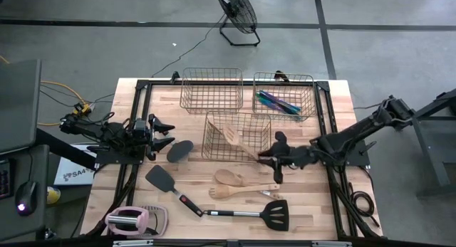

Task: Pick & Place Kitchen Items
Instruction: Put the wooden slotted spatula into the bottom wire basket

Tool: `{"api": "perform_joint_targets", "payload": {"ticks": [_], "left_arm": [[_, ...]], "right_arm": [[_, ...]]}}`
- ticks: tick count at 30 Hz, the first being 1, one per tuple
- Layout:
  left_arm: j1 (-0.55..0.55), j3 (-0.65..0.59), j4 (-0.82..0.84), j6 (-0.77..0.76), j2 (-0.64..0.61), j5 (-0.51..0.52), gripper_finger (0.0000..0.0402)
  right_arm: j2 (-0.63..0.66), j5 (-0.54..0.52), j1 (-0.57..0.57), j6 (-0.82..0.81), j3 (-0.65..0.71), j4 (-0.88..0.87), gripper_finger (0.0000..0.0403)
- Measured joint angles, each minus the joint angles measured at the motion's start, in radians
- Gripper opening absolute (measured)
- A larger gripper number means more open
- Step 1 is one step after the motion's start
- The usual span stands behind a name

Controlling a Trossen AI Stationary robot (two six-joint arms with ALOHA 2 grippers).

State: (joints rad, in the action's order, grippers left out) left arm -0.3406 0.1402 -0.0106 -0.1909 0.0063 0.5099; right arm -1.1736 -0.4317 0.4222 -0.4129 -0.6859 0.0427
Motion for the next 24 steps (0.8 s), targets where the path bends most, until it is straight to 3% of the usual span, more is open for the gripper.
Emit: {"api": "perform_joint_targets", "payload": {"ticks": [8,13,18,24], "left_arm": [[0.0,0.0,0.013,-0.001,0.0,0.0,0.0244],[0.0,0.0,0.013,-0.005,0.0,0.0,0.0244],[0.0,0.0,0.014,-0.013,0.0,0.0,0.0244],[0.0,0.0,0.016,-0.016,0.0,0.002,0.0244]], "right_arm": [[0.0,0.018,-0.134,0.026,0.0,-0.041,0.0076],[-0.009,0.145,-0.201,0.011,0.0,-0.065,0.0075],[-0.011,0.18,-0.236,-0.037,-0.002,-0.078,0.0077],[-0.025,0.18,-0.242,-0.064,-0.081,-0.218,0.0077]]}}
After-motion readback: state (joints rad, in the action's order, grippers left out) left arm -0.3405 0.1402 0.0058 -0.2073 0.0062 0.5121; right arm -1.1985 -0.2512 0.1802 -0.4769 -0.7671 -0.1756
